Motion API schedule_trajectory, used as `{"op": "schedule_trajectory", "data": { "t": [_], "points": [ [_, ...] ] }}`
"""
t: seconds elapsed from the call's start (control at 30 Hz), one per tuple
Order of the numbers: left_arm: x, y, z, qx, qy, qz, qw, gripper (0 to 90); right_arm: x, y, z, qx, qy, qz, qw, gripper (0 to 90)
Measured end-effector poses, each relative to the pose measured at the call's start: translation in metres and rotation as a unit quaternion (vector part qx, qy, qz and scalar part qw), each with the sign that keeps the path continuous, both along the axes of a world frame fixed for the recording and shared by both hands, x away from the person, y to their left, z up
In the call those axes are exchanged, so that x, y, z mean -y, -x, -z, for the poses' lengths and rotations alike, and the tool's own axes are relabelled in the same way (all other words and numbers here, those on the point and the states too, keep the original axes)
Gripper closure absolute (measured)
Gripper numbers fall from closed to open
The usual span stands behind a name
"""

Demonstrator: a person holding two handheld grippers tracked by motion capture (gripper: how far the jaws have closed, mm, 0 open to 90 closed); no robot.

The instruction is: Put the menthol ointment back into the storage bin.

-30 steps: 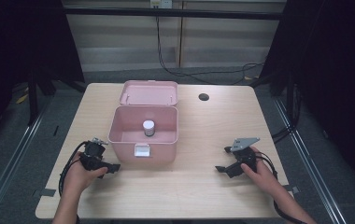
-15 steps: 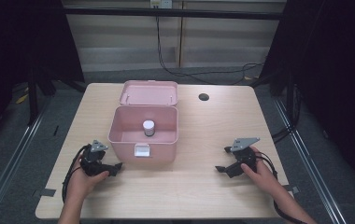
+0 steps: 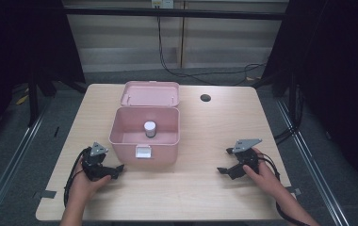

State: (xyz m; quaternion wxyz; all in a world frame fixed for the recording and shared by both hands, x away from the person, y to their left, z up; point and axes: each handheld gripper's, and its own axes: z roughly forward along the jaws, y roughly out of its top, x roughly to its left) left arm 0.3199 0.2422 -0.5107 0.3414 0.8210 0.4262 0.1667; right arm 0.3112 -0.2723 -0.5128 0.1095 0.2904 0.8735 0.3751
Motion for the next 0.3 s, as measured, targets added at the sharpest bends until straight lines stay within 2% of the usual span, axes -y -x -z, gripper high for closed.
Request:
{"op": "schedule_trajectory", "data": {
  "t": [0.3],
  "points": [
    [-0.0002, 0.0000, -0.0001, -0.001, -0.001, 0.000, 1.0000, 0.0, 0.0000, 0.0001, 0.0000, 0.000, 0.000, 0.000, 1.0000, 9.0]
  ]
}}
